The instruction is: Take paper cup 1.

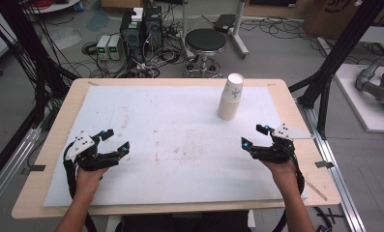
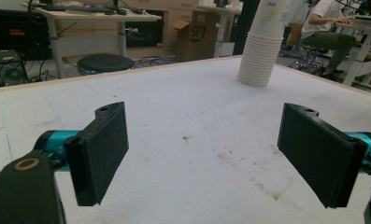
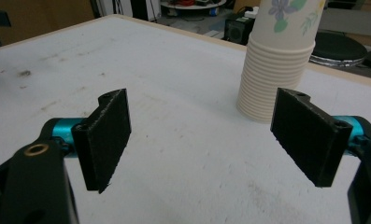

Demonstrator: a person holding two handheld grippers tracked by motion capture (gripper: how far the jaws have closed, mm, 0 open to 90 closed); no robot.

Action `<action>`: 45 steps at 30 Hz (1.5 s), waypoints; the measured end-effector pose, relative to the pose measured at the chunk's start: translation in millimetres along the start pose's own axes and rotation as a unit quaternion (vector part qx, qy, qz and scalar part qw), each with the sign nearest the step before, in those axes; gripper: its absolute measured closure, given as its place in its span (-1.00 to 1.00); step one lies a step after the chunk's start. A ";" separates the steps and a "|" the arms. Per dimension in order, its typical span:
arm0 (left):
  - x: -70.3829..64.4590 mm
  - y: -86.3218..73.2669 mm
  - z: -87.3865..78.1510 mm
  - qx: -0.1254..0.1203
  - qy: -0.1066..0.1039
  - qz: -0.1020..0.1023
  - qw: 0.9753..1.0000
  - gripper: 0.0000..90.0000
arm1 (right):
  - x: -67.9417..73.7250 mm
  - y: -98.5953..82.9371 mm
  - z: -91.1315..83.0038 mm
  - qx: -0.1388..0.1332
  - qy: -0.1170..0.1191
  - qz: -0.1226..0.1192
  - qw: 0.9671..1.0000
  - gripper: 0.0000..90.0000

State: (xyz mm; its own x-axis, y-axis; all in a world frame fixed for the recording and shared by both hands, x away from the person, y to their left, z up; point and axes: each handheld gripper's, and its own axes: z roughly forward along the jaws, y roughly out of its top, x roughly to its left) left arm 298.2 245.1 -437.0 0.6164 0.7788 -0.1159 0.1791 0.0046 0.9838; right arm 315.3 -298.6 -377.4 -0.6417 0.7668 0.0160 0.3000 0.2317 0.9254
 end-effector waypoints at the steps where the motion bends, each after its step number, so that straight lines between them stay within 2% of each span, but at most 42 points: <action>1: 0.1 -0.1 0.1 0.001 -0.001 0.000 1.000 -0.64 | -0.4 4.1 1.8 0.001 0.002 0.001 1.000 -0.54; 14: -0.3 -0.7 1.0 0.003 -0.002 0.001 1.000 -0.64 | -10.8 43.6 20.5 0.008 -0.002 -0.015 1.000 -0.54; 25: 0.3 -1.2 2.2 0.003 -0.004 -0.002 1.000 -0.64 | -25.4 73.2 38.2 0.022 -0.011 -0.016 1.000 -0.54; 32: 0.8 -1.7 2.9 0.002 -0.005 -0.005 1.000 -0.64 | -37.7 88.6 53.3 0.043 -0.020 -0.013 0.999 -0.54; 35: 1.0 -1.9 3.3 0.003 -0.006 -0.006 1.000 -0.64 | -43.5 94.9 58.7 0.045 -0.022 -0.004 0.999 -0.54; 42: 1.9 -2.3 4.4 0.002 -0.008 -0.006 1.000 -0.64 | -49.5 105.7 72.9 0.059 -0.025 -0.006 0.998 -0.54; 45: 2.1 -2.5 4.8 0.003 -0.007 -0.006 1.000 -0.64 | -52.8 107.9 78.4 0.063 -0.034 -0.004 0.997 -0.54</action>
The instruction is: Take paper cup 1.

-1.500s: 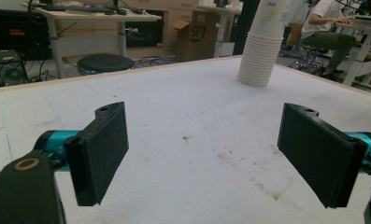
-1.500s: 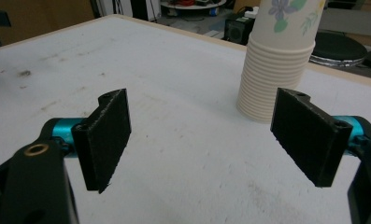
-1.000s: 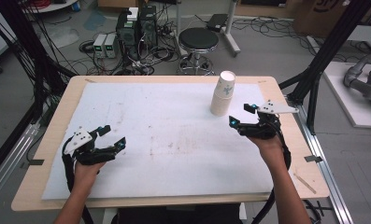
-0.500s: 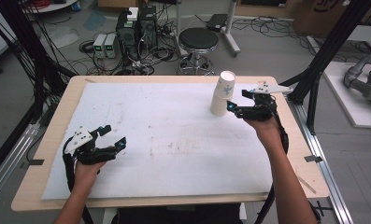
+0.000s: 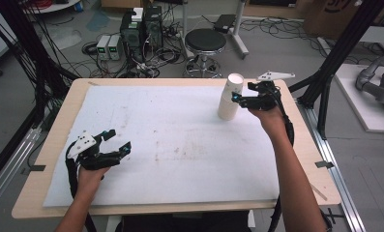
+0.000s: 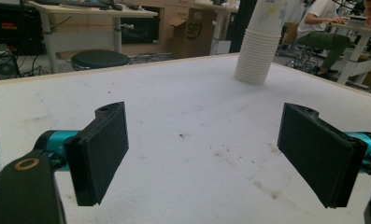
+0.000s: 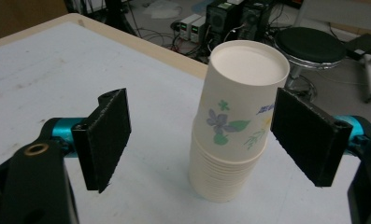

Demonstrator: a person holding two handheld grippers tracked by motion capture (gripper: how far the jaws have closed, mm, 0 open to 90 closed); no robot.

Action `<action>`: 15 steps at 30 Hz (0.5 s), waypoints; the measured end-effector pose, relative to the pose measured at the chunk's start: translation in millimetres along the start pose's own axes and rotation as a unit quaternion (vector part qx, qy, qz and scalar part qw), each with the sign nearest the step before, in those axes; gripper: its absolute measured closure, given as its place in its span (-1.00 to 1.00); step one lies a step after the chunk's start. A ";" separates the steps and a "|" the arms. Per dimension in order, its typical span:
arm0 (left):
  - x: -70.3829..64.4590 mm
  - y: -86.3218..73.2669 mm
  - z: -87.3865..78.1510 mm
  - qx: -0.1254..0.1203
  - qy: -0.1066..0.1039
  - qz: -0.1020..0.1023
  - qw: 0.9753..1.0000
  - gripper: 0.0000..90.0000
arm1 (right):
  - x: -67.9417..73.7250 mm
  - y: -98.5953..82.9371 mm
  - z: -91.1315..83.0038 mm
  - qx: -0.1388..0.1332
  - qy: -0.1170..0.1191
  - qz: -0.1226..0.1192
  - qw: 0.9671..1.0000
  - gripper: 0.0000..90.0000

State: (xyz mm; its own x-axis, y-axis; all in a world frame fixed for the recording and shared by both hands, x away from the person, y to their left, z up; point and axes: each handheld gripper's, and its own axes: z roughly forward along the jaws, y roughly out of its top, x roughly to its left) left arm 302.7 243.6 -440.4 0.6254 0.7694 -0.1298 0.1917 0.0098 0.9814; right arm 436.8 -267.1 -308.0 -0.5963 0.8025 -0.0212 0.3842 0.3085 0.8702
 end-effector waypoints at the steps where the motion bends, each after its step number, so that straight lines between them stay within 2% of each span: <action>1: 0.1 -0.1 0.1 0.000 0.000 0.000 1.000 -0.64 | -1.5 1.0 1.9 0.000 -0.004 0.000 1.000 -0.54; 12: 1.4 -0.5 0.1 0.000 0.003 -0.001 1.000 -0.64 | -13.5 18.1 28.2 0.031 -0.024 0.010 0.999 -0.54; 15: 1.7 -0.7 0.2 0.000 0.004 0.000 1.000 -0.64 | -16.3 22.0 37.6 0.052 -0.025 0.011 0.998 -0.54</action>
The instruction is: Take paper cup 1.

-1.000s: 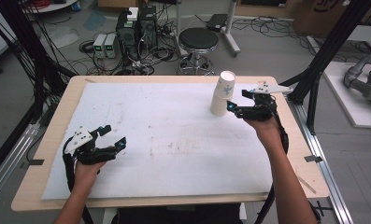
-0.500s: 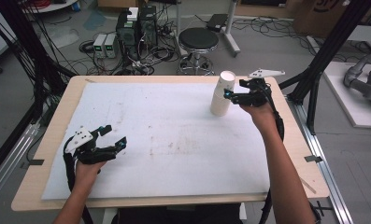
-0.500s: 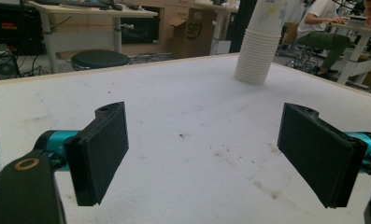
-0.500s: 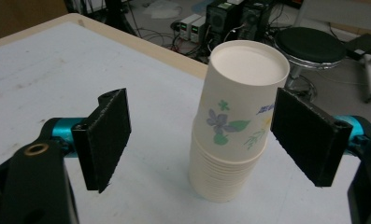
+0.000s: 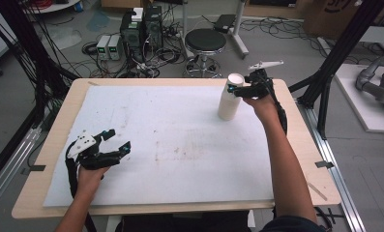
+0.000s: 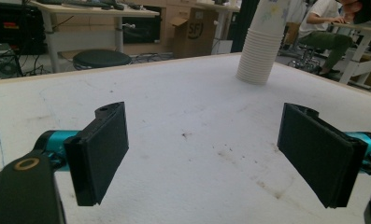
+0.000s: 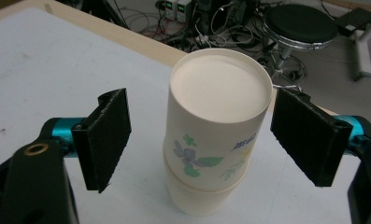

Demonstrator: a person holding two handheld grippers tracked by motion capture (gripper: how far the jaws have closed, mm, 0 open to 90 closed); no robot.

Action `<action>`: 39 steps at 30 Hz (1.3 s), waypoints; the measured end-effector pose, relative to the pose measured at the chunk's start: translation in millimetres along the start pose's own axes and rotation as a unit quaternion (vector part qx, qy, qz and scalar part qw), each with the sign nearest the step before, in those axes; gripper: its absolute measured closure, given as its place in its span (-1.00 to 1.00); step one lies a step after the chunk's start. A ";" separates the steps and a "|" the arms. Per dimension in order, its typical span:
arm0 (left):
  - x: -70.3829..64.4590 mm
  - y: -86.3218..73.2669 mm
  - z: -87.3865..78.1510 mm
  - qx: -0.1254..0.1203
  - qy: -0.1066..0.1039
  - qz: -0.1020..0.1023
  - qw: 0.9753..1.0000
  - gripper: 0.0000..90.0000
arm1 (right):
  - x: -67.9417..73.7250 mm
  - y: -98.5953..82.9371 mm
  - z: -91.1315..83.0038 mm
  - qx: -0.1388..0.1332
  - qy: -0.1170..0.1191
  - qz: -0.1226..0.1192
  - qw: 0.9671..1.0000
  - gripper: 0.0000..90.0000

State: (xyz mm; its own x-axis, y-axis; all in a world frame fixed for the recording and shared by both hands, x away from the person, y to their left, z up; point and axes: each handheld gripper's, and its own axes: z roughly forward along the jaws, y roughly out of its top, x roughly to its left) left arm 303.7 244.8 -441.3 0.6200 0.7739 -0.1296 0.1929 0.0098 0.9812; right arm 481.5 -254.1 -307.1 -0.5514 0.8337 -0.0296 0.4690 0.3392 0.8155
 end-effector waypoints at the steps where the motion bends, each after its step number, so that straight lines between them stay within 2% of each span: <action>1: 0.1 -0.1 0.0 -0.001 0.001 0.001 1.000 -0.64 | -0.5 0.5 1.4 -0.001 0.000 0.000 1.000 -0.54; 5: 0.5 -0.4 0.2 -0.001 0.000 0.000 1.000 -0.64 | 0.3 7.6 11.3 0.009 -0.002 -0.004 1.000 -0.54; 9: 0.3 -0.5 0.7 0.001 -0.001 0.001 1.000 -0.64 | -3.1 8.4 18.6 0.009 -0.001 0.009 1.000 -0.54; 12: 0.2 -0.6 1.0 0.001 -0.001 0.001 1.000 -0.64 | -6.6 6.4 23.7 0.018 -0.005 0.012 1.000 -0.53; 15: 1.0 -0.7 0.8 0.001 -0.001 0.001 1.000 -0.64 | -8.2 6.7 24.1 0.010 -0.009 0.015 1.000 -0.41; 19: 1.1 -0.9 0.6 0.003 0.000 0.000 1.000 -0.64 | -9.5 7.1 22.7 0.004 0.001 0.018 1.000 -0.24; 21: 1.0 -0.9 0.7 0.002 0.000 0.001 1.000 -0.64 | -9.2 7.6 22.0 0.000 -0.001 0.011 1.000 -0.23; 25: 0.7 -0.8 0.7 0.002 0.000 0.001 1.000 -0.64 | -7.7 9.4 18.1 -0.011 -0.005 0.006 1.000 -0.22; 31: 0.4 -0.5 0.2 0.001 -0.002 -0.001 1.000 -0.64 | -8.7 16.8 3.4 -0.038 -0.003 0.015 0.999 -0.21; 39: -0.5 0.0 -0.7 0.000 -0.005 -0.002 1.000 -0.63 | -4.6 36.3 -26.9 -0.069 -0.006 -0.006 0.998 -0.19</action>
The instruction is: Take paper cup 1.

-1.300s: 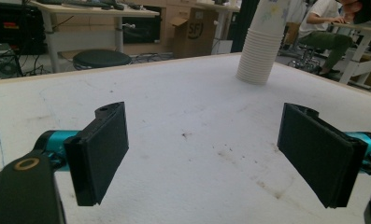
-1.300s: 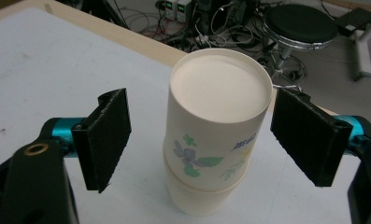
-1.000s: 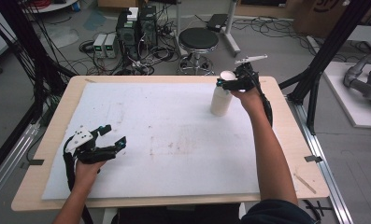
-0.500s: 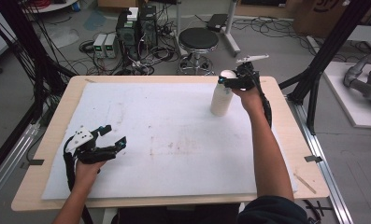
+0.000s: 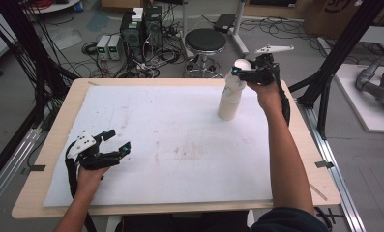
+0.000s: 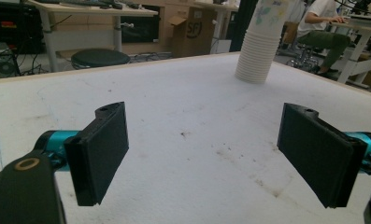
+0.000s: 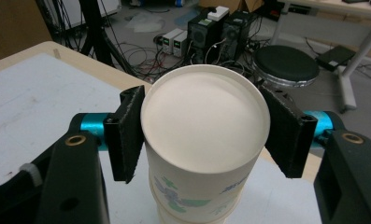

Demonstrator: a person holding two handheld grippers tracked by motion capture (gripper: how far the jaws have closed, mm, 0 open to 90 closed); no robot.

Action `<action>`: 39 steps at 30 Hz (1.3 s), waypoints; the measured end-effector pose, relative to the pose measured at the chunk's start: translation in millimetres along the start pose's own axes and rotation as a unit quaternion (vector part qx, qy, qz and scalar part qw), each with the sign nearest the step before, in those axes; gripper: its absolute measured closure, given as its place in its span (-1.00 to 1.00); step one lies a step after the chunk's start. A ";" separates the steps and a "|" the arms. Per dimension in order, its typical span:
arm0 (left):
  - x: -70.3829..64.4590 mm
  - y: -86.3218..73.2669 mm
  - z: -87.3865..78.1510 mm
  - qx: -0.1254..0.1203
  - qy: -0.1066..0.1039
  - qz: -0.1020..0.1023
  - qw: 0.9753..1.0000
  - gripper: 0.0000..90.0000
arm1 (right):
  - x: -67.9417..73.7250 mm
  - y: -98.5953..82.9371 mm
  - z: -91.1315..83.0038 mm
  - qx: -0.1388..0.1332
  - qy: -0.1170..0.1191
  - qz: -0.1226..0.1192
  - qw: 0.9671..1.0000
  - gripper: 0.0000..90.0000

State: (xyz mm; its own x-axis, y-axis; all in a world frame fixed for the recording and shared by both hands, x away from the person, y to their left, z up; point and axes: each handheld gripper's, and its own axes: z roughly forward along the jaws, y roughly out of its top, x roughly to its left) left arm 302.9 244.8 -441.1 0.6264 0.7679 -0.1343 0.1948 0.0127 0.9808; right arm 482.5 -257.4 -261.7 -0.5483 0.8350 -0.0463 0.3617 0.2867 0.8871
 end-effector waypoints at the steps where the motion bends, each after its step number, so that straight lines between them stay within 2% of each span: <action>1: -0.2 0.1 -0.1 0.000 0.000 -0.001 1.000 -0.63 | 1.2 3.1 -4.7 0.000 0.000 -0.002 1.000 -0.18; 8: -1.6 0.5 -0.6 -0.001 -0.004 0.000 1.000 -0.63 | 5.1 12.0 -29.8 -0.016 0.005 -0.009 1.000 -0.17; 13: -3.3 0.5 -1.0 -0.006 -0.009 -0.004 1.000 -0.63 | 10.5 11.1 -45.7 -0.014 0.022 -0.015 1.000 -0.18; 17: -4.9 1.0 -1.0 -0.010 -0.014 -0.007 1.000 -0.63 | 18.2 6.5 -58.1 -0.024 0.034 -0.029 0.999 -0.18; 23: -8.3 2.0 1.4 -0.011 -0.023 -0.003 1.000 -0.63 | 32.4 -14.7 -70.0 -0.023 0.065 -0.039 0.997 -0.18; 27: -10.2 2.4 2.4 -0.017 -0.032 -0.008 0.999 -0.63 | 44.5 -33.5 -73.9 -0.020 0.086 -0.042 0.995 -0.18; 31: -11.9 3.3 2.1 -0.018 -0.037 -0.007 0.999 -0.63 | 53.8 -52.6 -71.1 -0.013 0.113 -0.044 0.993 -0.18; 35: -14.0 4.0 3.4 -0.018 -0.040 -0.002 0.999 -0.63 | 61.2 -67.7 -66.3 -0.004 0.131 -0.049 0.990 -0.18; 39: -16.4 4.4 5.2 -0.017 -0.044 0.002 0.999 -0.63 | 67.1 -80.1 -63.1 -0.008 0.146 -0.052 0.988 -0.18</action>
State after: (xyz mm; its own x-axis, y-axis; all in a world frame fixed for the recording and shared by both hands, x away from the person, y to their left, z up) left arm 297.4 229.0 -435.3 0.6910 0.7090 -0.1406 0.1669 0.0328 0.9854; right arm 369.1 -254.0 -306.9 -0.7770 0.6295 -0.0049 0.2809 0.3538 0.8921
